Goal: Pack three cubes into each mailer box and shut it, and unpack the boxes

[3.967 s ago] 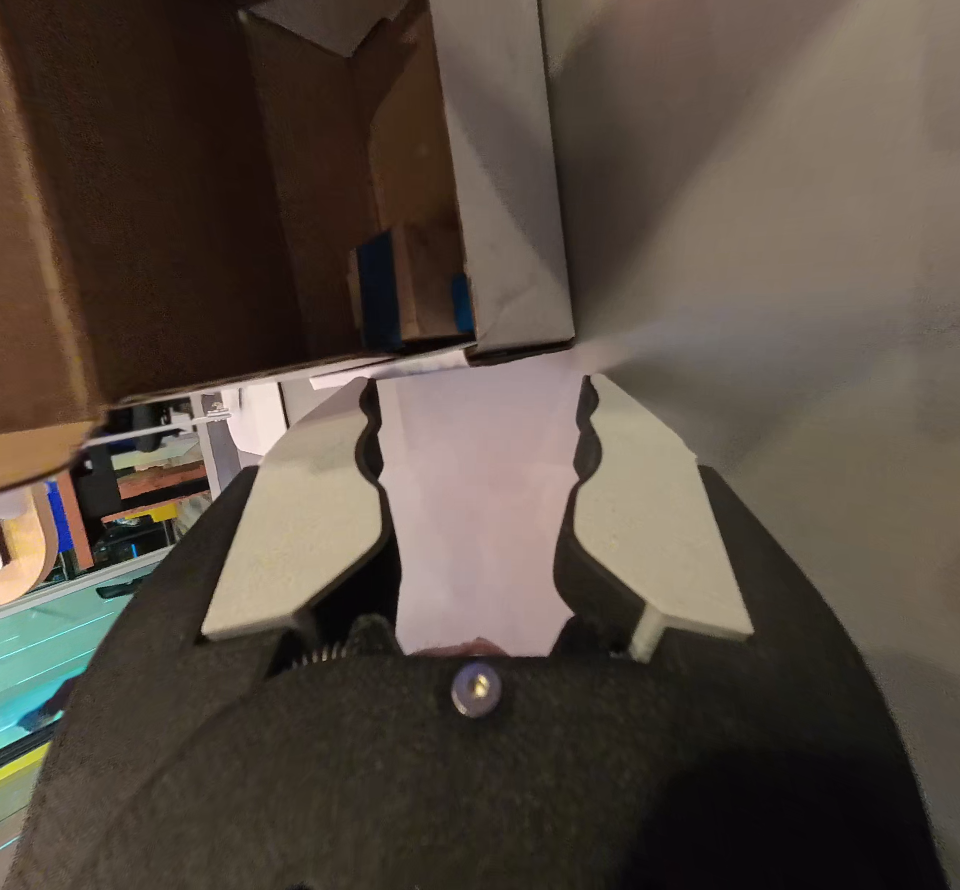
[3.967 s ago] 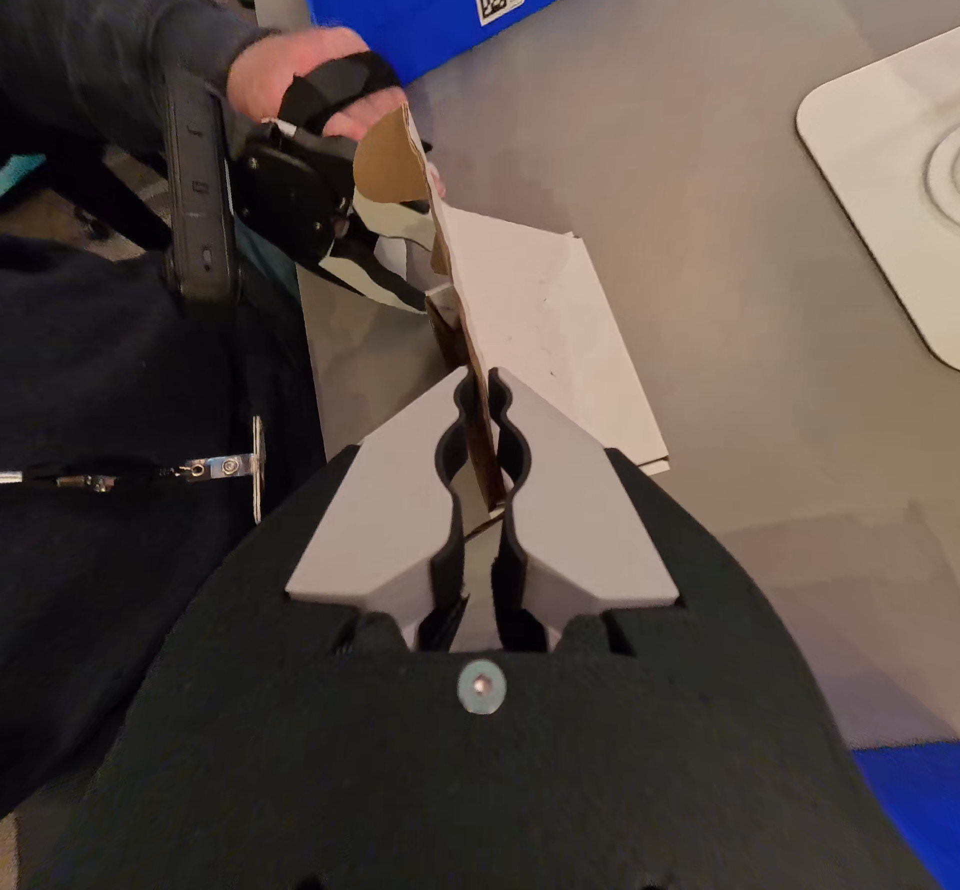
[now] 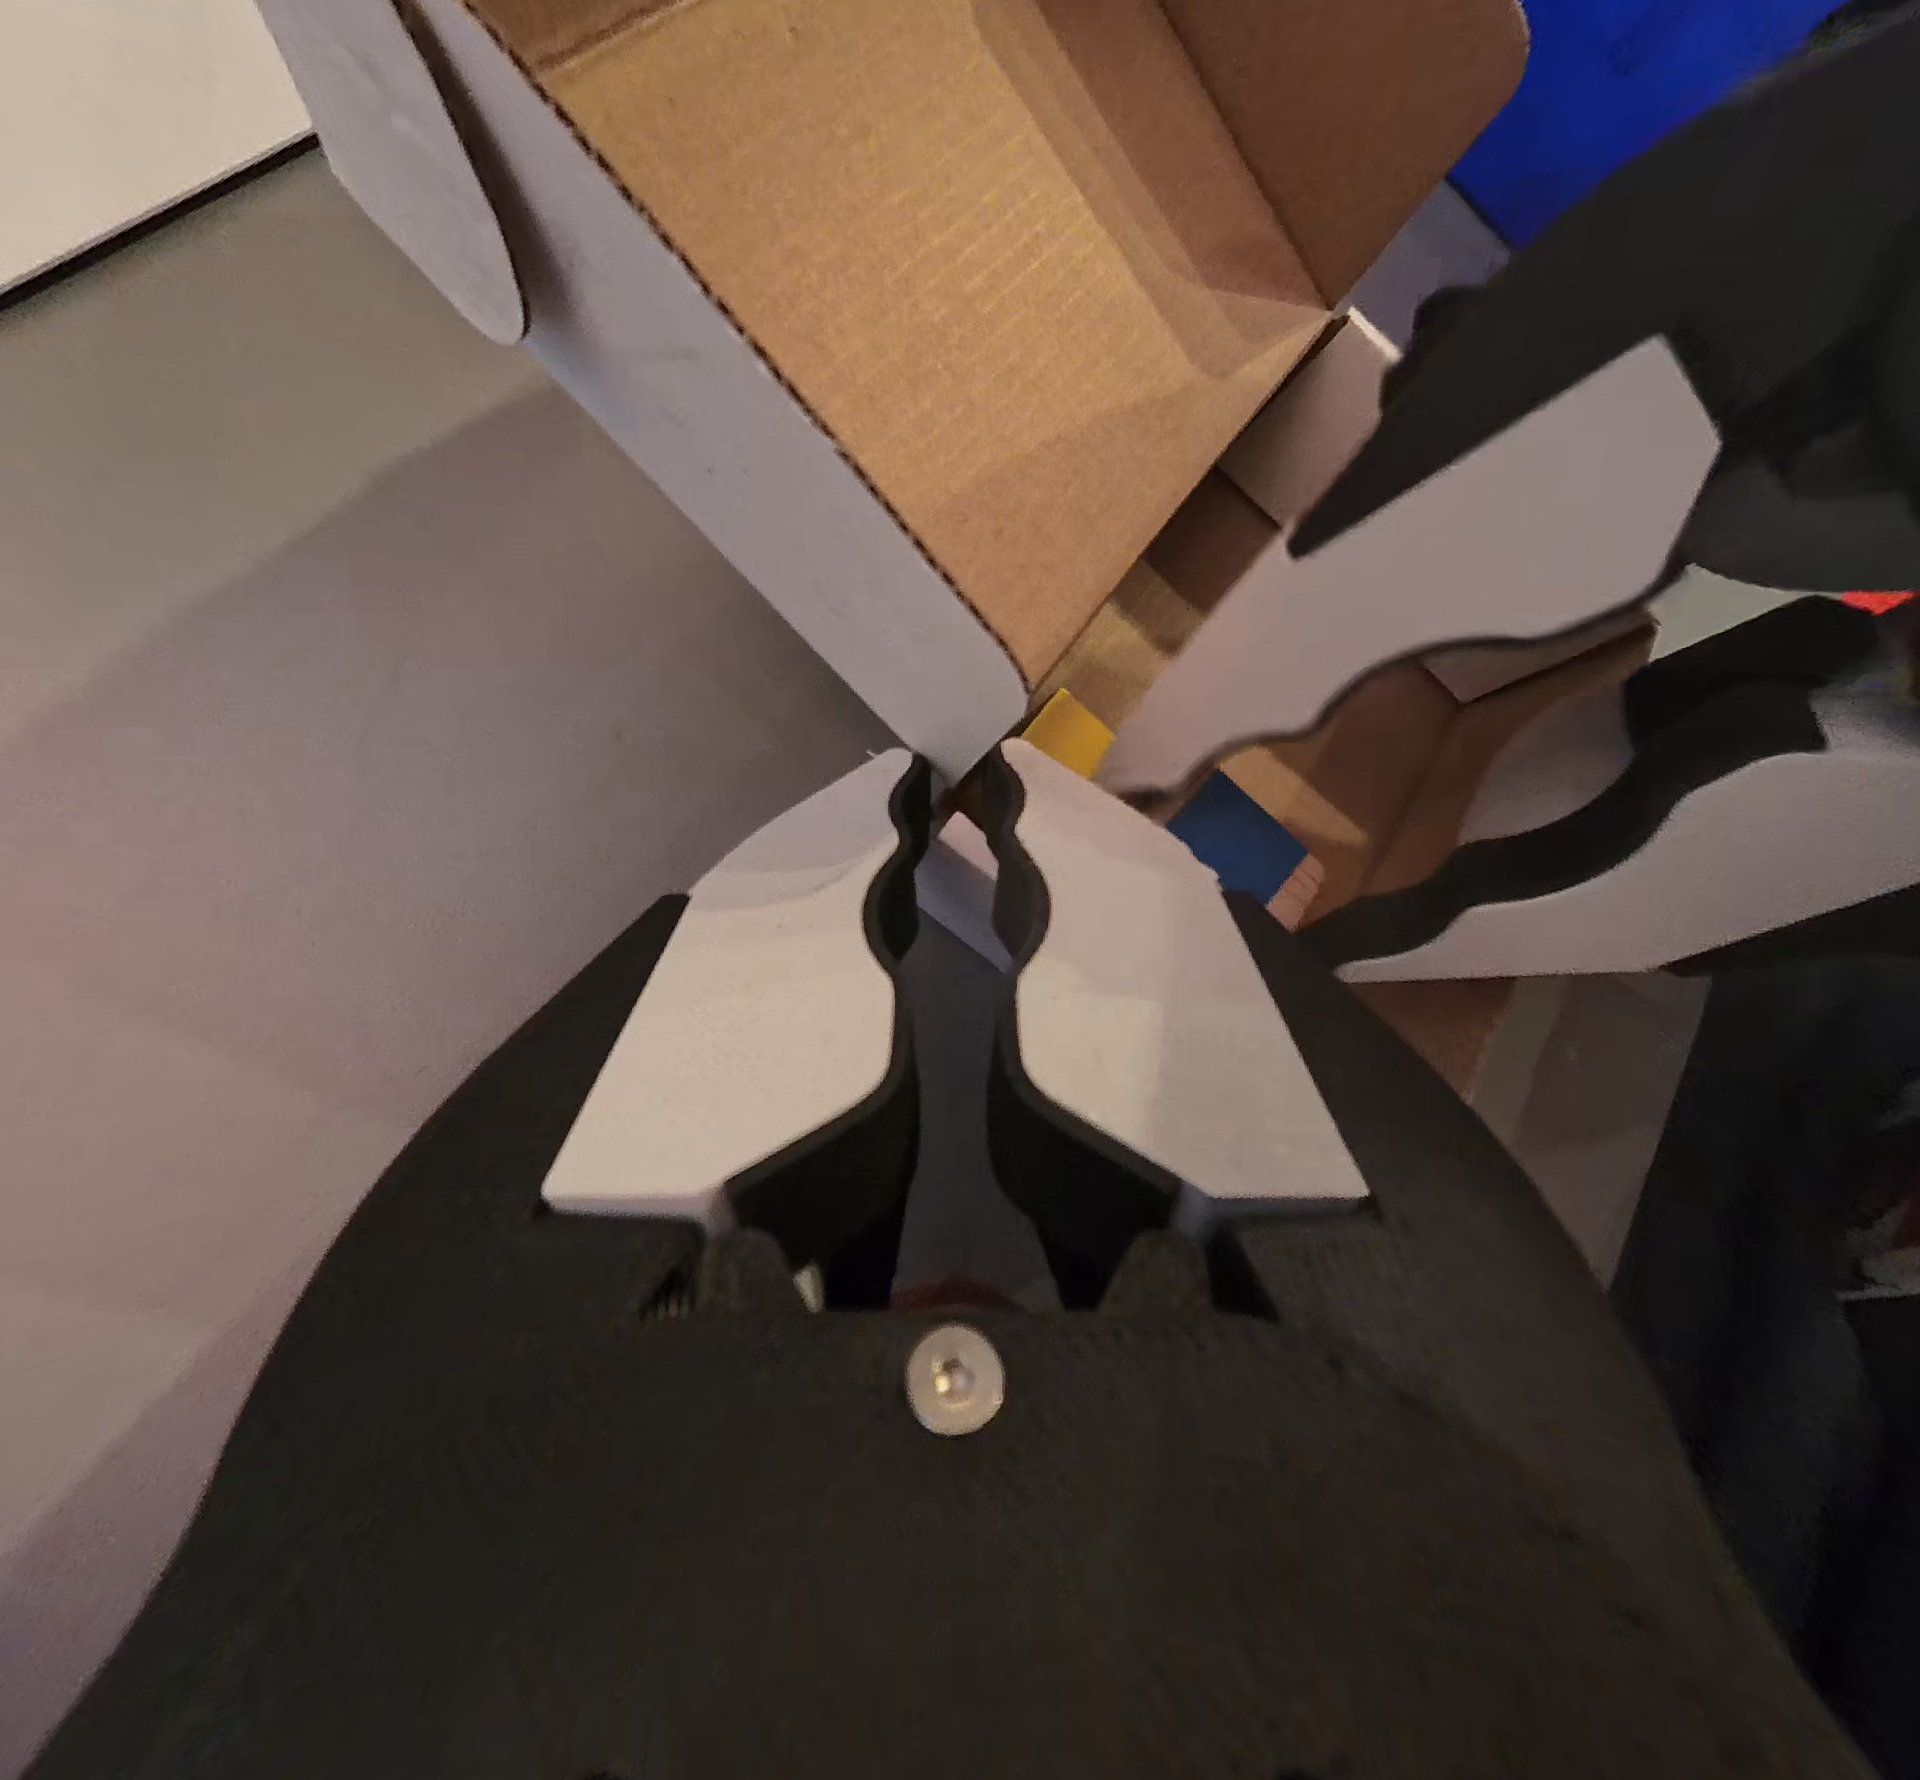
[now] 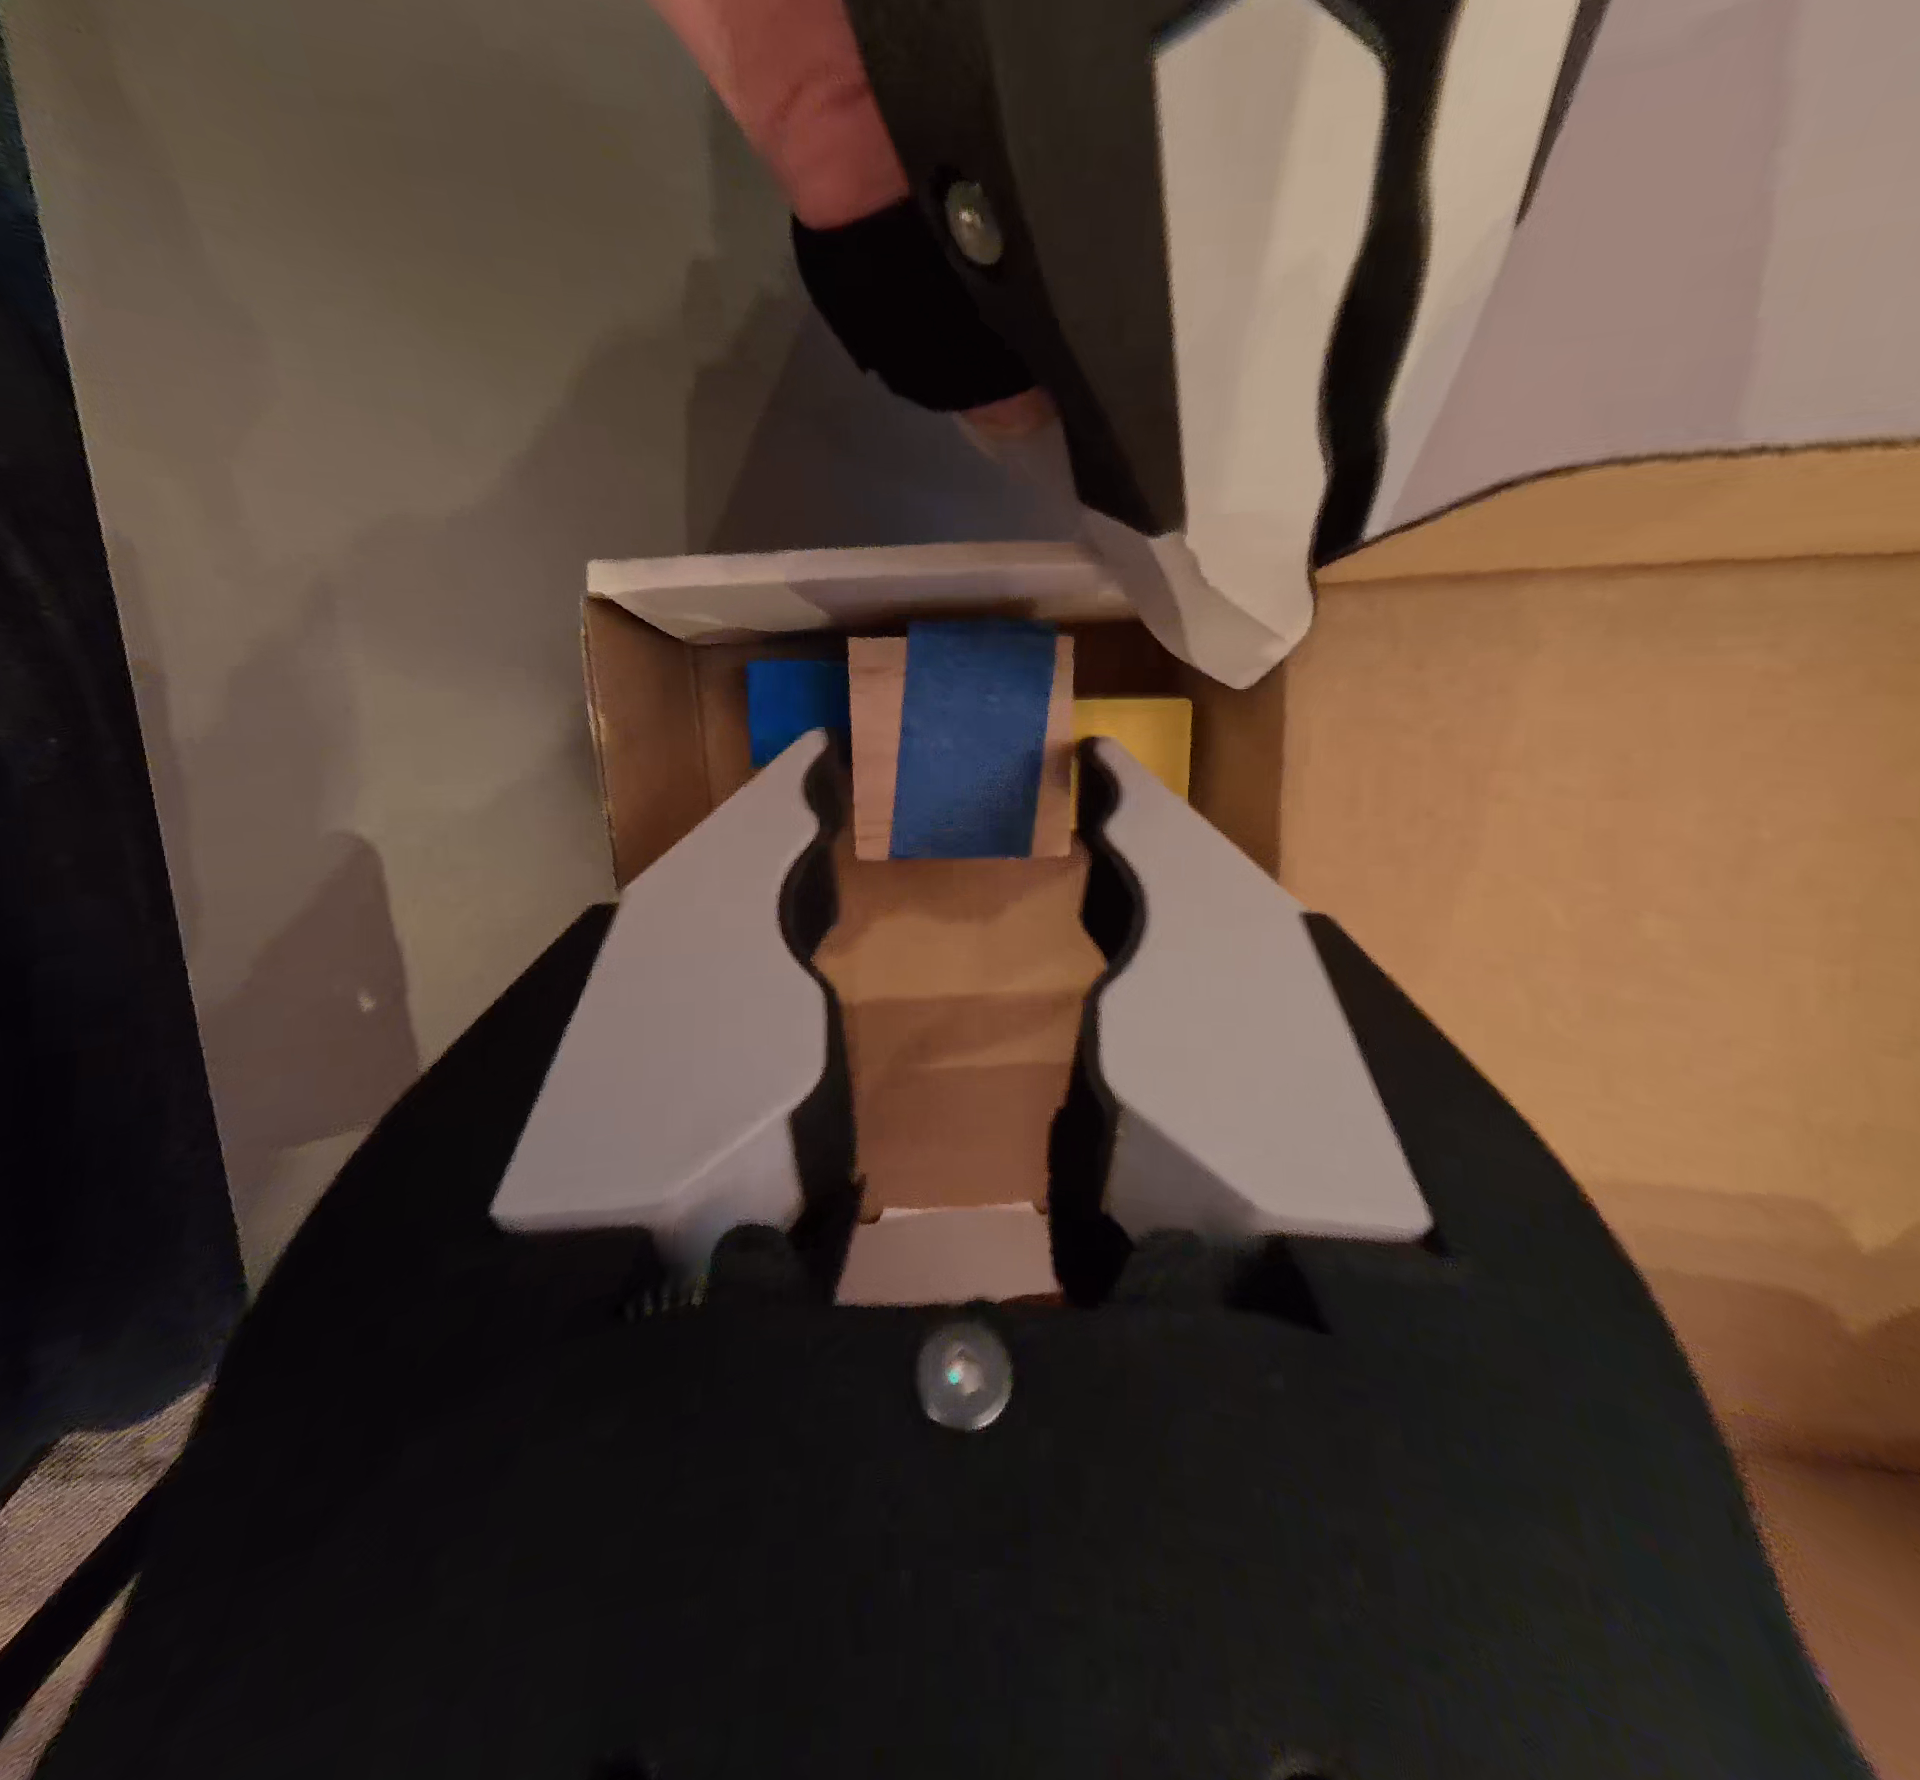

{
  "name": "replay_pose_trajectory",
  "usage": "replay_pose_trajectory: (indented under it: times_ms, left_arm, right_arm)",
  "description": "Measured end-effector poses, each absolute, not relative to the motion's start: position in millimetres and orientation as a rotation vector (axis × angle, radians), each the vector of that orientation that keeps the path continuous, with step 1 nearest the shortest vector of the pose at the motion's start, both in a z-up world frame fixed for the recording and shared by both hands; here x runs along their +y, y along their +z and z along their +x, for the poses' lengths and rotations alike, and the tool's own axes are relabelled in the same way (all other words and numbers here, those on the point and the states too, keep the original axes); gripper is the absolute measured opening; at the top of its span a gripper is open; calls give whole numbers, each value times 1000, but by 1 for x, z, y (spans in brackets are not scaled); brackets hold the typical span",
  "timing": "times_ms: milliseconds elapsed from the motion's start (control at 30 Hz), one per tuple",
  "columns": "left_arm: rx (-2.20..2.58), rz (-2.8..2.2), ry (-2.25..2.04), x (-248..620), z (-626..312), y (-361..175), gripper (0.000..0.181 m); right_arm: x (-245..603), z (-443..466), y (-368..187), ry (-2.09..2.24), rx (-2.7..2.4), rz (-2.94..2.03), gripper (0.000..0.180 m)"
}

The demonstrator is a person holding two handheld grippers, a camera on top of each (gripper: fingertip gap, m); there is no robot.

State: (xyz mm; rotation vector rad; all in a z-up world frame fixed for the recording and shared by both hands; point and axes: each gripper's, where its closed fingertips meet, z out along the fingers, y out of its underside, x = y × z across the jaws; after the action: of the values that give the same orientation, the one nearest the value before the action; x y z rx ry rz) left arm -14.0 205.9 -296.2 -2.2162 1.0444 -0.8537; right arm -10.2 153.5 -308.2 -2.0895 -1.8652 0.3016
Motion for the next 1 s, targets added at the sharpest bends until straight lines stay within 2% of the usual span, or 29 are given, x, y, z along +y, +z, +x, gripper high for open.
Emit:
replay_pose_trajectory:
  times_ms: [167,667,833,1000]
  left_arm:
    - [1051,-2211,-849,206,-14,-296,10]
    - [1056,-2203,-845,206,-14,-296,9]
    - [1057,-2202,-850,206,-15,-296,9]
    - [1059,-2201,-853,206,-15,-296,9]
  right_arm:
    - [153,-9,-302,287,-1877,-2050,39]
    - [149,19,-234,199,-1778,-1891,39]
    - [144,70,-198,169,-1704,-1901,39]
    - [134,170,-167,31,-1622,-2006,39]
